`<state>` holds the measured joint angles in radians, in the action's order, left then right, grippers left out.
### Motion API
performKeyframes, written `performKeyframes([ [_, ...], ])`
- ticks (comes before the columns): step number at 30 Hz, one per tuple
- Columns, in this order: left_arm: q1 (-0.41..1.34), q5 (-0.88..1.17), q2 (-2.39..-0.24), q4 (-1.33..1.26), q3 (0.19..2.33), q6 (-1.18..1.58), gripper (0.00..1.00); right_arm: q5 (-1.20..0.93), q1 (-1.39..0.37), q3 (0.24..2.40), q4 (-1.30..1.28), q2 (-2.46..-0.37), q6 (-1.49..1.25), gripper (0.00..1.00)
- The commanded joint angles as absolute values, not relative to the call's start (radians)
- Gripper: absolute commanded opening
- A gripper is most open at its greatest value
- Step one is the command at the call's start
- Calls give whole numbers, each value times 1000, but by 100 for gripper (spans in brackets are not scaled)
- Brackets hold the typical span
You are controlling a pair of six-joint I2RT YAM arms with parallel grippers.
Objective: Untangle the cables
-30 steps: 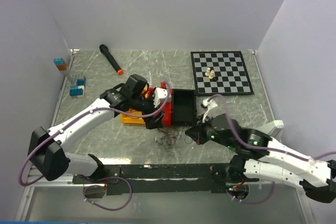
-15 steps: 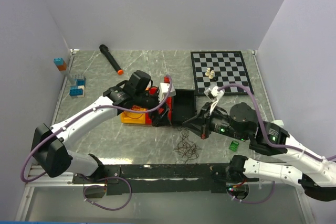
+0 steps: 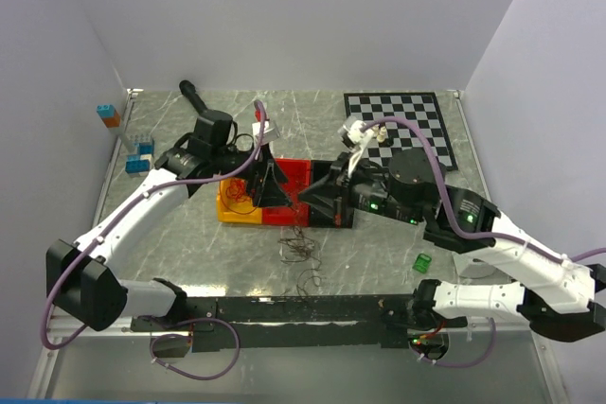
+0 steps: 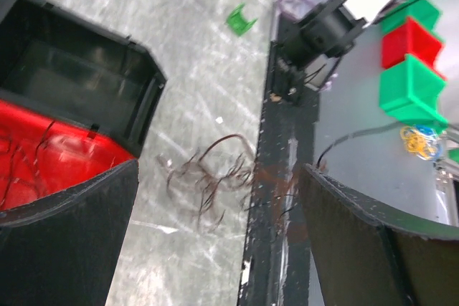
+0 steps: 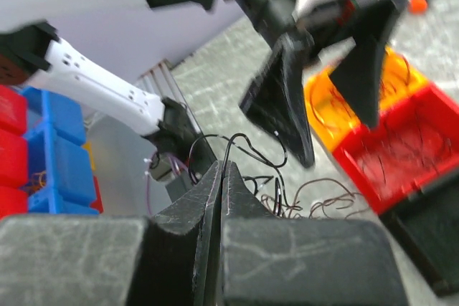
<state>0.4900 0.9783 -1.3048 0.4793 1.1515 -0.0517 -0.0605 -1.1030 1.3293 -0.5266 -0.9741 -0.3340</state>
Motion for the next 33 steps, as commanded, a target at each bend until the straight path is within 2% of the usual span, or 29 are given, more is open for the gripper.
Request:
performKeyframes([
  [1, 492, 1104, -1273, 382, 1122, 39, 97, -130, -1111, 1425, -427, -1054, -293, 0],
  [5, 492, 1103, -1275, 347, 1098, 77, 97, -169, -1111, 1499, -399, -1127, -279, 0],
  [9, 494, 1109, -1262, 415, 1100, 12, 97, -160, -1112, 1555, -411, -1170, -253, 0],
  [16, 489, 1031, -1226, 550, 1081, -162, 45, -138, -1111, 1563, -425, -1161, -239, 0],
  [17, 489, 1016, -1223, 567, 1081, -181, 41, -135, -1111, 1560, -425, -1155, -238, 0],
  [20, 480, 964, -1218, 587, 1075, -204, 38, -121, -1111, 1559, -434, -1137, -235, 0],
  [22, 473, 954, -1219, 597, 1078, -212, 26, -112, -1111, 1554, -440, -1129, -233, 0],
  [24, 468, 934, -1224, 601, 1086, -210, 4, -103, -1111, 1551, -448, -1120, -232, 0],
  [25, 468, 919, -1226, 606, 1088, -213, 1, -100, -1111, 1549, -449, -1114, -232, 0],
  [27, 451, 885, -1224, 606, 1095, -221, 4, -94, -1111, 1543, -457, -1100, -230, 0],
  [29, 410, 864, -1213, 592, 1098, -222, 26, -87, -1109, 1537, -469, -1085, -230, 0],
  [31, 361, 859, -1215, 594, 1115, -233, 54, -87, -1111, 1528, -480, -1072, -229, 0],
  [33, 316, 861, -1224, 615, 1149, -258, 62, -89, -1111, 1520, -491, -1060, -230, 0],
])
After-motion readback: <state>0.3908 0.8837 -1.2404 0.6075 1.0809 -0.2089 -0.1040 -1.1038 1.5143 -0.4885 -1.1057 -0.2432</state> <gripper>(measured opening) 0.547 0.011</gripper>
